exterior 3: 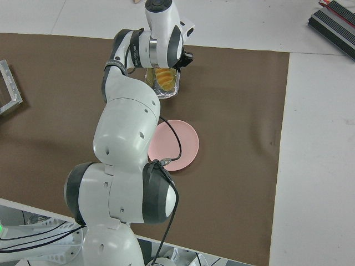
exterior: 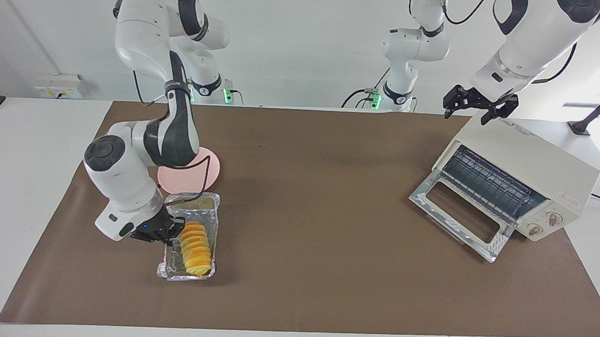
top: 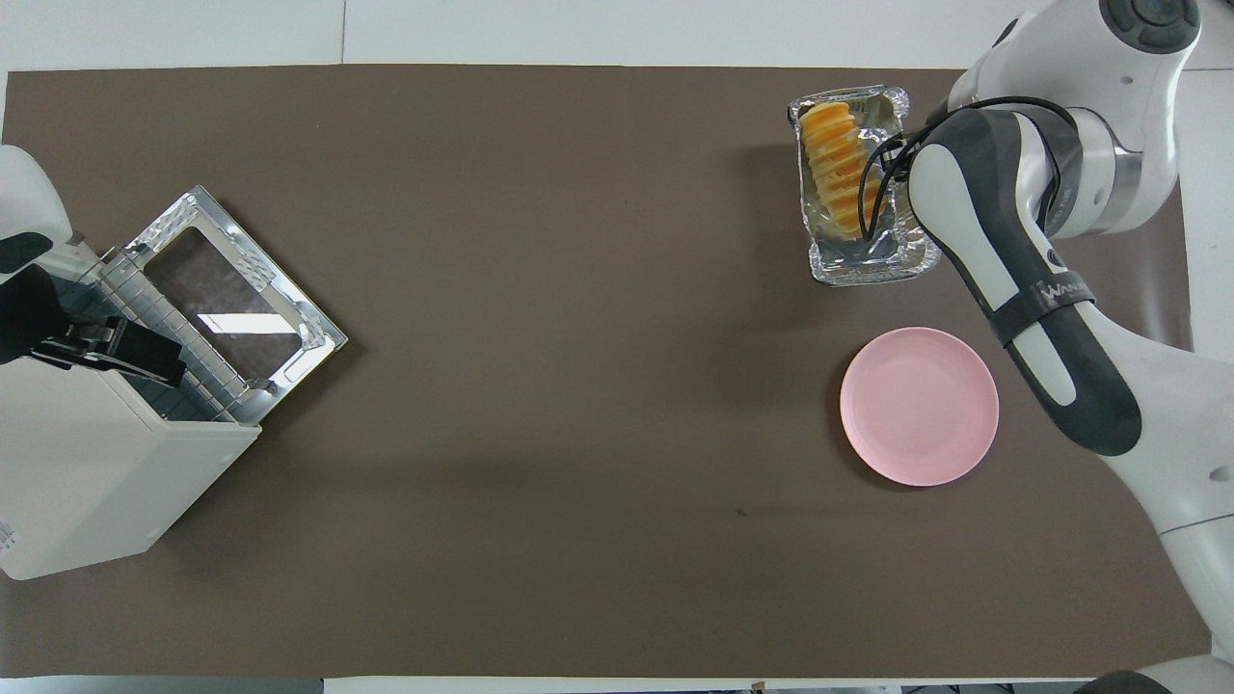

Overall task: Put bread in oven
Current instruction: 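Slide the foil tray toward the oven with the right gripper, then withdraw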

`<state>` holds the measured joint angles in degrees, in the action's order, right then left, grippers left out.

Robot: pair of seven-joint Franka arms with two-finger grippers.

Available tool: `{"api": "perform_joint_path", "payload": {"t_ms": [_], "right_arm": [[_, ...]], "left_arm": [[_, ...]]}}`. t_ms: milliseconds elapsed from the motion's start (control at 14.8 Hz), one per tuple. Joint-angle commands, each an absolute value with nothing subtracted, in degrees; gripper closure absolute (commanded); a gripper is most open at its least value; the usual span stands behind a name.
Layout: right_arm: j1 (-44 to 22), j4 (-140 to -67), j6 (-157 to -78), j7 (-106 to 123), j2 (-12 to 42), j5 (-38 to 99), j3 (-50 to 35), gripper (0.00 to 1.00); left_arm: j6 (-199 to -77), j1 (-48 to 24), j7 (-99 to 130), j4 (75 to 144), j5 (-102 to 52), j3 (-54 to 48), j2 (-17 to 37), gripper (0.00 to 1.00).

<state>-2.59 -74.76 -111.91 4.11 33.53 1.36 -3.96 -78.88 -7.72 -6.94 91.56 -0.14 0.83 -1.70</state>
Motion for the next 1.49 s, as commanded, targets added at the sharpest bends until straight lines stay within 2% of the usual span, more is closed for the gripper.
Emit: {"api": "perform_joint_path", "payload": {"t_ms": [0, 405, 608, 878, 1350, 1418], "right_arm": [[-8.9, -73.8, -106.5, -5.8, 30.5, 3.6, -4.1, 1.0], [-23.3, -77.0, -108.4, -22.5, 28.4, 3.6, -4.1, 1.0], [-27.3, -85.7, -117.4, -25.4, 26.6, 3.4, -4.1, 1.0], [-30.3, -96.6, -128.7, -26.3, 24.6, 3.4, -4.1, 1.0], [-31.6, -100.9, -133.2, -26.7, 24.6, 3.2, -4.1, 1.0], [-31.6, -100.9, -133.2, -26.7, 24.6, 3.2, -4.1, 0.08]], "left_arm": [[-79.3, -6.9, -6.6, 91.8, -0.7, 0.4, -2.5, 0.0], [-79.2, -6.9, -6.6, 91.8, -0.7, 0.4, -2.5, 0.0], [-79.3, -6.9, -6.6, 91.8, -0.7, 0.4, -2.5, 0.0], [-79.3, -6.9, -6.6, 91.9, -0.7, 0.4, -2.5, 0.0], [-79.3, -6.9, -6.6, 91.8, -0.7, 0.4, -2.5, 0.0], [-79.3, -6.9, -6.6, 91.8, -0.7, 0.4, -2.5, 0.0]]}}
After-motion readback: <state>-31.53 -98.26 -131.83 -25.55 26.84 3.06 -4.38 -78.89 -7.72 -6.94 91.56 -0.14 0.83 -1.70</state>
